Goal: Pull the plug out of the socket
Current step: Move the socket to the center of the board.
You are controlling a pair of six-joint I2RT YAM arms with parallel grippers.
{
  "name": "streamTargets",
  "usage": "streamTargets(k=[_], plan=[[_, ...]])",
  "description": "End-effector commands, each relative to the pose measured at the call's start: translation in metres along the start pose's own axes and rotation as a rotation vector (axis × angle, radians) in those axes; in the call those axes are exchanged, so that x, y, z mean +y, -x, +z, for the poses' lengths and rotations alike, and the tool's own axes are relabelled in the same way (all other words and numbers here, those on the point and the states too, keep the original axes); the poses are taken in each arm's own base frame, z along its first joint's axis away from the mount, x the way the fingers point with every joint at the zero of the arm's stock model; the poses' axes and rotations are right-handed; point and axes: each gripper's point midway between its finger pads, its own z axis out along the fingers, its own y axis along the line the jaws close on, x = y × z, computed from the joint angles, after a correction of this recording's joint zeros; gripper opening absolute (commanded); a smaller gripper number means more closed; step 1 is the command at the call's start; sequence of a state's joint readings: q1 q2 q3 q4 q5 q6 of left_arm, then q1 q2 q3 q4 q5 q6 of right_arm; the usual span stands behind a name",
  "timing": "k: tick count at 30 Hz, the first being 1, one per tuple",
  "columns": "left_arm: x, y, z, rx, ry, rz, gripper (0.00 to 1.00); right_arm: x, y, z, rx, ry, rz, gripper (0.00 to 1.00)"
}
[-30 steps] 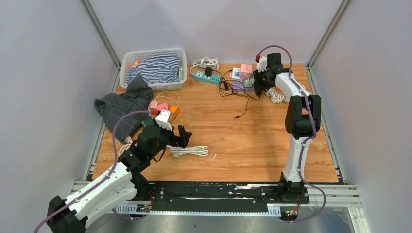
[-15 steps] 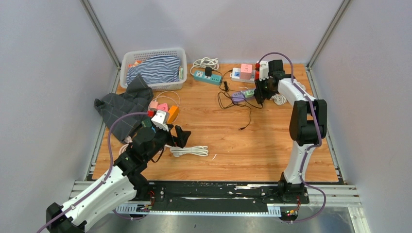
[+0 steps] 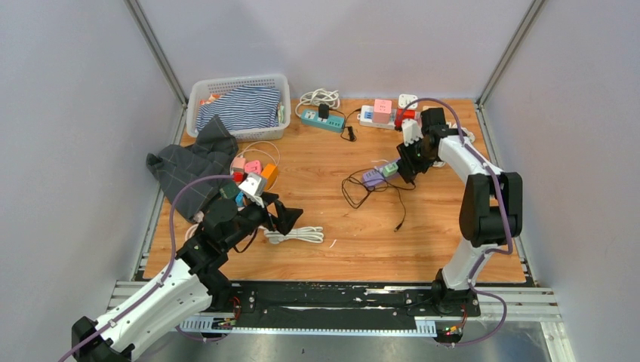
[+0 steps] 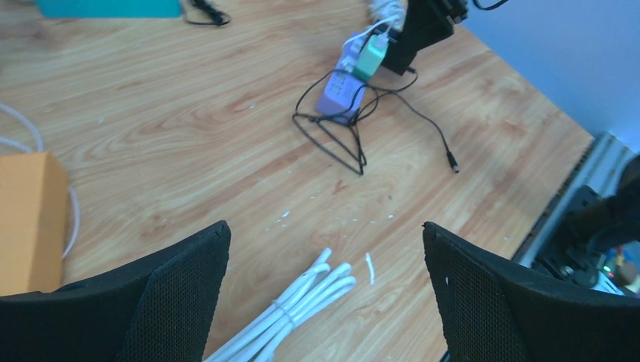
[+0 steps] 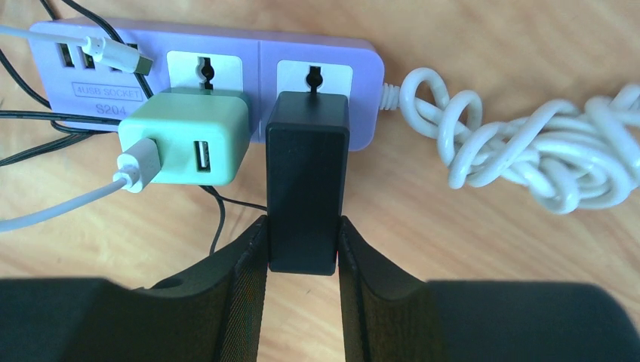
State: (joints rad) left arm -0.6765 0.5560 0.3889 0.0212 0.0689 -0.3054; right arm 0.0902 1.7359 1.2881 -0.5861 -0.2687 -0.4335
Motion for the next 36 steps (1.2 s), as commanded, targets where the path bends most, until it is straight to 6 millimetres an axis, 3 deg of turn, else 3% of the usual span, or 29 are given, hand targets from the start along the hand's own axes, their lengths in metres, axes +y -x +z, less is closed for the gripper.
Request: streamTargets(k=[1,9,13,19,23,27,32,36], plan=[[-0.033,0.002,0.001,-0.019,-0.196,0.033,0.98,0.049,-0.030,-0.014,0.032,0.127,-0.095,0.25],[-0.077,-0.003,-0.004,-0.016,-0.376,0.062,0.93,0.098,-0.066,-0.025,0.039,0.185,-0.163,0.28],[-0.096,-0.012,-0.008,-0.010,-0.412,0.105,0.93,0.109,-0.068,-0.033,0.020,0.222,-0.143,0.29],[-0.116,-0.016,-0.014,-0.037,-0.424,0.117,0.93,0.154,-0.080,-0.039,0.032,0.425,-0.143,0.32],[-0.114,-0.009,-0.013,-0.076,-0.383,0.055,0.93,0.164,-0.084,-0.041,0.049,0.481,-0.137,0.42],[-0.112,-0.005,-0.010,-0.077,-0.344,-0.024,0.93,0.165,-0.081,-0.048,0.026,0.487,-0.153,0.60],[-0.119,-0.018,-0.003,-0.019,-0.335,-0.051,0.93,0.164,-0.076,-0.055,-0.006,0.474,-0.174,0.70],[-0.130,-0.034,0.000,0.021,-0.334,0.002,0.93,0.163,-0.067,-0.069,-0.069,0.469,-0.186,0.73]])
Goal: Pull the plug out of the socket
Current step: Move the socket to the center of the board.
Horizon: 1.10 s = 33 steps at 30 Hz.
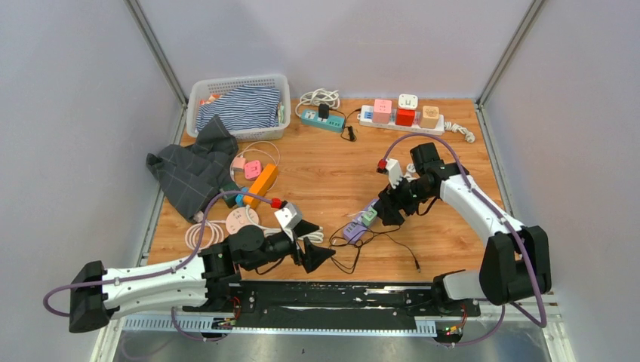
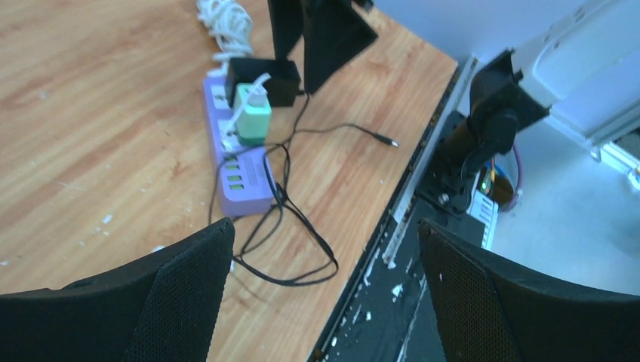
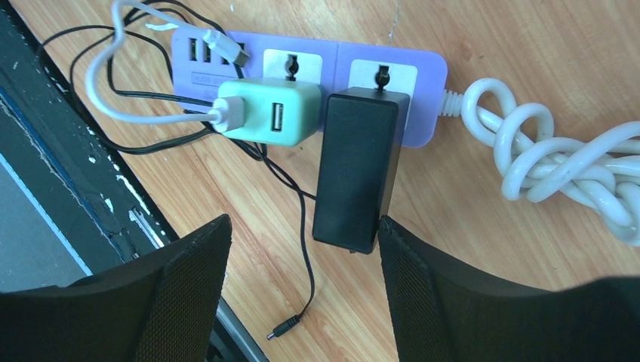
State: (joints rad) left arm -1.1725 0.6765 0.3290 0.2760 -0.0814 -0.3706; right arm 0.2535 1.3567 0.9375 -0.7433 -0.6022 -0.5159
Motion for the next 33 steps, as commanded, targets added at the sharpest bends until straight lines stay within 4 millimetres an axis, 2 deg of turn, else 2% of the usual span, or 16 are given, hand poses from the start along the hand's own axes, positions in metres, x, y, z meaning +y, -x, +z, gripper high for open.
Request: streamTargets(k=[1,7,9,12,17,20,23,24,27,29,33], plan=[[-0.011,0.000,0.009,-0.005,0.013,0.033,0.93,0.015,0.006,-0.016,-0.053,0.030,-0.028,0.73],[-0.025,-0.007,0.026,0.033,0.035,0.114,0.93,0.021,0.022,-0.045,-0.175,0.003,-0.101,0.73],[-0.026,-0.007,0.033,0.043,0.055,0.126,0.89,0.021,0.027,-0.057,-0.203,-0.020,-0.151,0.73],[-0.025,-0.007,0.045,0.057,0.096,0.142,0.87,0.021,0.035,-0.075,-0.238,-0.063,-0.265,0.73],[-0.025,-0.007,0.059,0.076,0.121,0.193,0.88,0.025,0.062,-0.103,-0.342,-0.134,-0.458,0.74],[-0.025,-0.010,0.059,0.085,0.115,0.205,0.88,0.030,0.060,-0.096,-0.366,-0.113,-0.683,0.95],[-0.023,-0.022,0.055,0.113,0.088,0.247,0.89,0.016,0.040,-0.072,-0.302,-0.116,-0.882,1.00],[-0.021,-0.030,0.051,0.135,0.073,0.275,0.89,0.011,0.033,-0.064,-0.281,-0.107,-0.930,1.00],[-0.022,-0.035,0.041,0.137,0.032,0.300,0.89,-0.007,0.022,-0.047,-0.268,-0.057,-0.924,1.00],[-0.022,-0.034,0.035,0.123,0.012,0.312,0.90,-0.018,0.019,-0.044,-0.243,-0.044,-0.884,0.99],[-0.010,-0.034,0.022,0.049,0.043,0.288,0.93,-0.039,0.016,-0.048,-0.198,-0.071,-0.882,0.96]])
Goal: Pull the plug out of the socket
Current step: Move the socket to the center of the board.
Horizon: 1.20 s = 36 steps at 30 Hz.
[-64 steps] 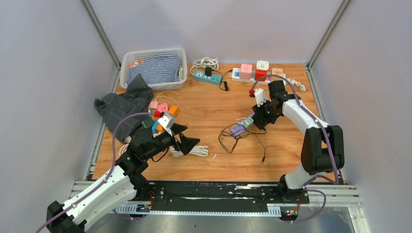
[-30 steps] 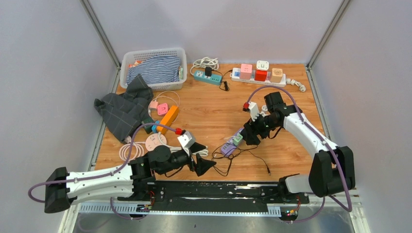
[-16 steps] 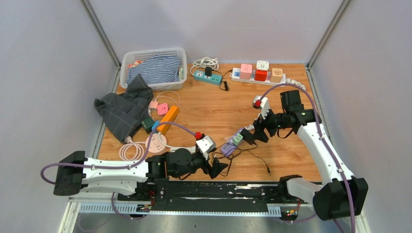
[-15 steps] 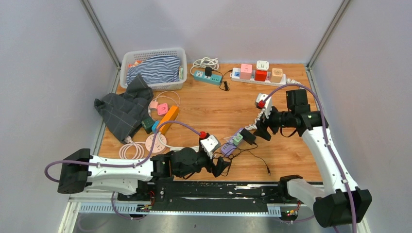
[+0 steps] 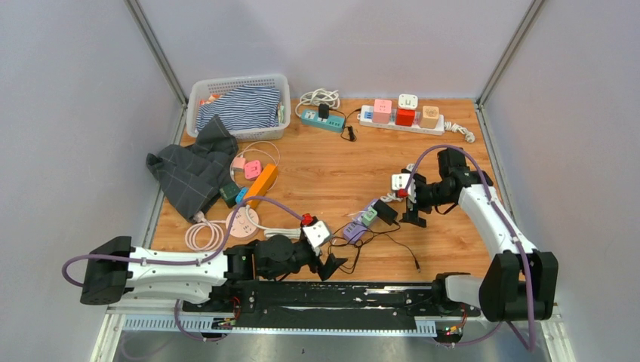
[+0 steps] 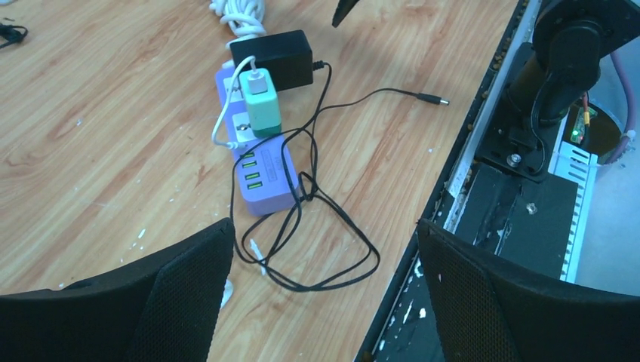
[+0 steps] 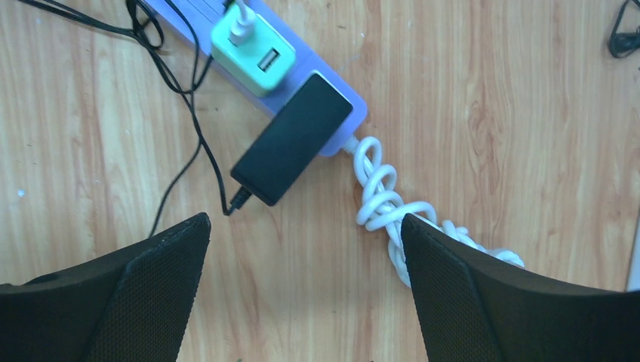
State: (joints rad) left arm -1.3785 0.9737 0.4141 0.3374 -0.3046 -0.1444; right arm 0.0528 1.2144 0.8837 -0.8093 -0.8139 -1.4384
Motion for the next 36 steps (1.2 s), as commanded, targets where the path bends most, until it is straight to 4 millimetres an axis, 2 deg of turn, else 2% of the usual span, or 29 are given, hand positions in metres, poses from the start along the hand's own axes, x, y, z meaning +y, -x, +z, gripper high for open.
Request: streamTargets(k=[1,6,12,18,20,22,29,32,36], plan=[[0.008,0.003,-0.013,-0.101,0.017,-0.015,0.94,-0.016,-0.005,-0.010,0.015,-0.010,-0.125,0.96],[0.020,-0.003,-0.023,-0.142,0.067,-0.079,0.96,-0.009,-0.016,-0.006,0.039,0.101,-0.288,0.91],[0.020,-0.009,-0.021,-0.127,0.073,-0.101,0.96,-0.032,-0.029,0.003,0.061,0.140,-0.282,0.86],[0.016,-0.005,-0.017,-0.143,0.056,-0.108,0.96,-0.059,-0.057,0.019,0.114,0.177,-0.172,0.69],[0.014,-0.004,-0.014,-0.140,0.053,-0.108,0.96,-0.056,-0.074,0.026,0.162,0.223,-0.124,0.62],[0.012,-0.005,-0.009,-0.126,0.050,-0.107,0.96,-0.049,-0.084,0.035,0.194,0.268,-0.110,0.59],[0.003,-0.011,0.003,-0.078,0.030,-0.099,0.95,-0.039,-0.094,0.043,0.227,0.273,-0.124,0.65],[0.003,-0.011,0.003,-0.078,0.029,-0.101,0.95,-0.024,-0.101,0.047,0.241,0.302,-0.137,0.69],[0.002,-0.011,0.003,-0.077,0.024,-0.099,0.95,-0.013,-0.116,0.048,0.297,0.324,-0.143,0.66]])
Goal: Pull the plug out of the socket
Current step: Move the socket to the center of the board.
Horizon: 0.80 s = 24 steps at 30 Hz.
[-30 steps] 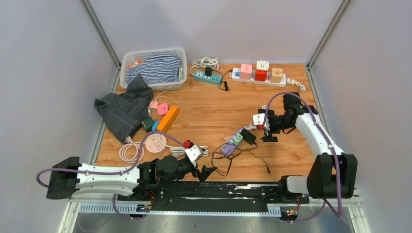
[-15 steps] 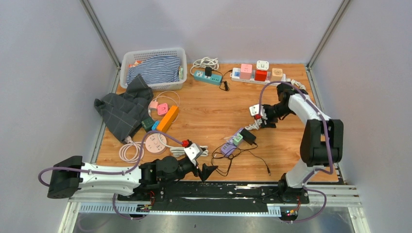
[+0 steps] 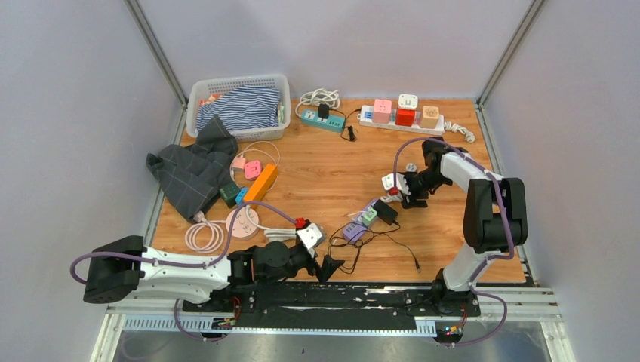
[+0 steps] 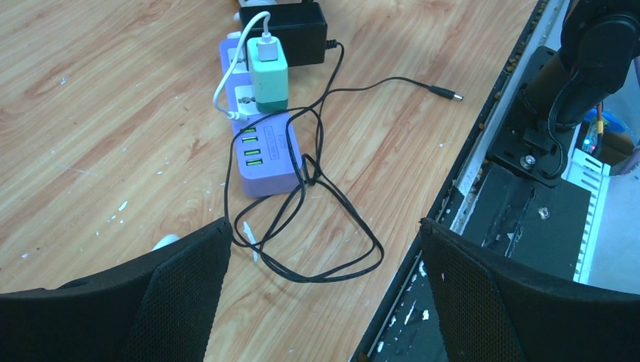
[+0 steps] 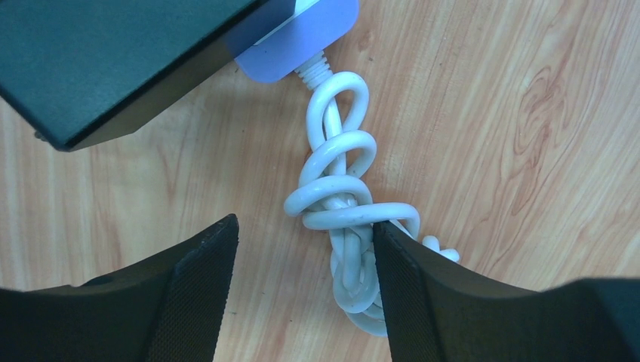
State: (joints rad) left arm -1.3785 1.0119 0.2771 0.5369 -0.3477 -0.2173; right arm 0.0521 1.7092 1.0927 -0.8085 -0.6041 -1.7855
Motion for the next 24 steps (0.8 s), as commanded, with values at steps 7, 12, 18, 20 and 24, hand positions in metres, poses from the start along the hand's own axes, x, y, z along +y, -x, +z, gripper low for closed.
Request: streamTargets(k=[7,12,18,20,24], plan=[[-0.012,0.017,0.003,-0.046,-0.046,-0.013,0.94,0.055,-0.007,0.010,0.070,0.075,0.024,0.58],[-0.027,0.021,0.003,-0.076,-0.136,0.023,0.94,0.084,0.010,0.001,0.057,0.037,0.066,0.54],[-0.047,0.040,0.006,-0.199,-0.256,0.138,0.94,0.122,0.016,-0.004,0.087,0.015,0.135,0.55],[-0.048,0.044,0.009,-0.233,-0.262,0.201,0.95,0.129,0.014,-0.006,0.110,0.003,0.197,0.57],[-0.045,0.044,0.017,-0.266,-0.240,0.256,0.96,0.137,0.013,-0.014,0.148,-0.004,0.335,0.66]])
